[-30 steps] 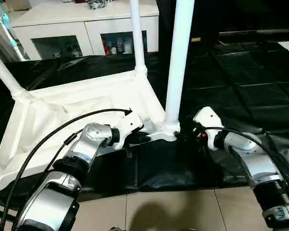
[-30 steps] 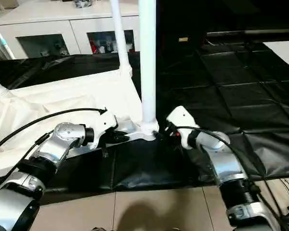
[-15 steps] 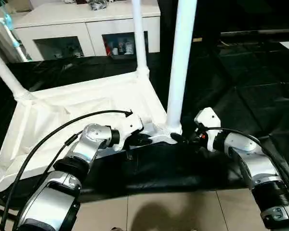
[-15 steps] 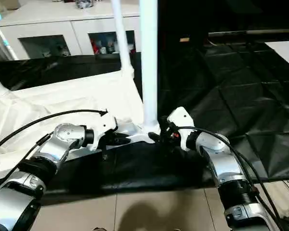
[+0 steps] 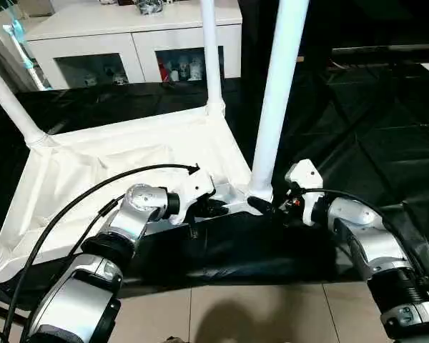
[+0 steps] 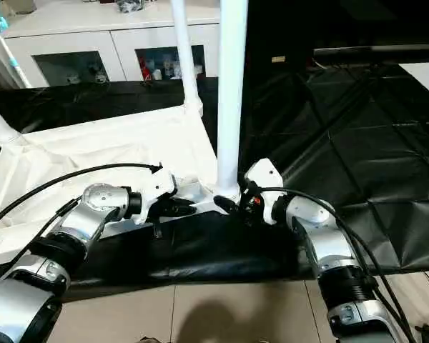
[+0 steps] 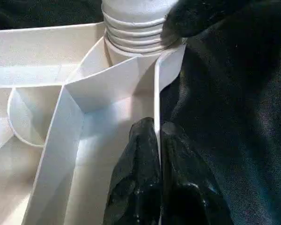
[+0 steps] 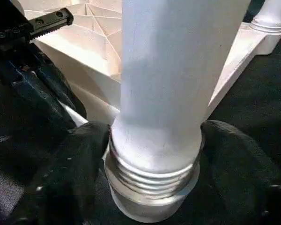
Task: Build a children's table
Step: Rotate leg to tighten
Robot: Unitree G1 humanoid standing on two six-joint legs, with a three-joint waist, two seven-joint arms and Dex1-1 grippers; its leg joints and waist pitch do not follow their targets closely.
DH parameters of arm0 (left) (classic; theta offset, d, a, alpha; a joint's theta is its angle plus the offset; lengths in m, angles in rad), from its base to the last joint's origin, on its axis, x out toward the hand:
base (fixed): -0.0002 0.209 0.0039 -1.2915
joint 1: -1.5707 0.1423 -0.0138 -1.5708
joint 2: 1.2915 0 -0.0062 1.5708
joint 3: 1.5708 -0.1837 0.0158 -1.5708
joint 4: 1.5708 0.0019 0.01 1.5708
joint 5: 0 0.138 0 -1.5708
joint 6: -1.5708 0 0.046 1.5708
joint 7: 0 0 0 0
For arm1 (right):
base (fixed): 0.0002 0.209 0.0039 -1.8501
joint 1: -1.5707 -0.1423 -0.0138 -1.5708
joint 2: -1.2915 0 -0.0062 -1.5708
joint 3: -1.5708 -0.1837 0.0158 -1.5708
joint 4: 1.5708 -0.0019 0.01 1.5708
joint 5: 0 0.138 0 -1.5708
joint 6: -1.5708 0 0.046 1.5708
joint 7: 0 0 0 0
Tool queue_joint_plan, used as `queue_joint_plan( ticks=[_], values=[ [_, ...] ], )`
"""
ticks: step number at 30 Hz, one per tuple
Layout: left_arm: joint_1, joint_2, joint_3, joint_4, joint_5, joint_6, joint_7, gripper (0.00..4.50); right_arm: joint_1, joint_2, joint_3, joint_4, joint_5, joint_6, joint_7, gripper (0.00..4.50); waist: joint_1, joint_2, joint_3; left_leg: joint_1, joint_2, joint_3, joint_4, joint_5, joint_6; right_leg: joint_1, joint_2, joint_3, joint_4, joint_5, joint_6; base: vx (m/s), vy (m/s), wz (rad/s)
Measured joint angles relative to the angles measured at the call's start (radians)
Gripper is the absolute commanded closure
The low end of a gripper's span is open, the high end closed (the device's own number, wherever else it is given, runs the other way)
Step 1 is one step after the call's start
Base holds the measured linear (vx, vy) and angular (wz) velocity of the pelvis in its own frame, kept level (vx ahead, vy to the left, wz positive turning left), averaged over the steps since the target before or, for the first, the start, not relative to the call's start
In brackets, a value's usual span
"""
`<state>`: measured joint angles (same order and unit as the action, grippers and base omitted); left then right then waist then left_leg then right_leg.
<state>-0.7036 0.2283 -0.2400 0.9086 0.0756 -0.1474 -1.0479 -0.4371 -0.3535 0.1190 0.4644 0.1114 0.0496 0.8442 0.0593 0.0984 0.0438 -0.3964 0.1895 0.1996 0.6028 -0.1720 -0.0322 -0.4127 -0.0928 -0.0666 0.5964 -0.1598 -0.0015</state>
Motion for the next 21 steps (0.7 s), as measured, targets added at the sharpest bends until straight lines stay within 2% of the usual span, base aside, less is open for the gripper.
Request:
queue_joint_plan(
  ticks=[3,5,15,21],
  values=[
    [0.000,0.000,0.000,0.000,0.000,0.000,-0.003,4.50,-0.001,0.000,-0.004,0.008,0.001,-0.008,0.002,1.37,0.000,0.000,0.000,0.000,0.000,0.000,0.000,0.000,0.000,0.000,0.000,0.000,0.000,0.000,0.000,0.000,0.000,0.00],
    [0.000,0.000,0.000,0.000,0.000,-0.001,-0.003,4.50,-0.001,0.000,-0.004,0.009,0.002,-0.010,0.003,1.66,0.000,0.000,0.000,0.000,0.000,0.000,0.000,0.000,0.000,0.000,0.000,0.000,0.000,0.000,0.000,0.000,0.000,0.00],
    [0.000,0.001,0.001,0.000,0.001,0.004,-0.001,4.50,-0.001,0.010,-0.004,0.014,0.000,-0.013,-0.009,1.80,-0.001,0.000,0.000,0.000,0.000,0.000,0.000,0.000,0.000,0.000,0.000,0.000,0.000,0.000,0.000,0.000,0.000,0.00],
    [-0.013,-0.013,0.010,0.020,0.005,0.043,0.061,4.50,-0.032,0.074,-0.008,0.066,-0.028,-0.008,-0.128,1.80,-0.020,-0.004,0.002,0.005,0.000,0.000,0.000,0.000,0.000,0.004,0.000,0.000,-0.001,-0.003,0.005,0.000,0.000,0.00]
  ],
)
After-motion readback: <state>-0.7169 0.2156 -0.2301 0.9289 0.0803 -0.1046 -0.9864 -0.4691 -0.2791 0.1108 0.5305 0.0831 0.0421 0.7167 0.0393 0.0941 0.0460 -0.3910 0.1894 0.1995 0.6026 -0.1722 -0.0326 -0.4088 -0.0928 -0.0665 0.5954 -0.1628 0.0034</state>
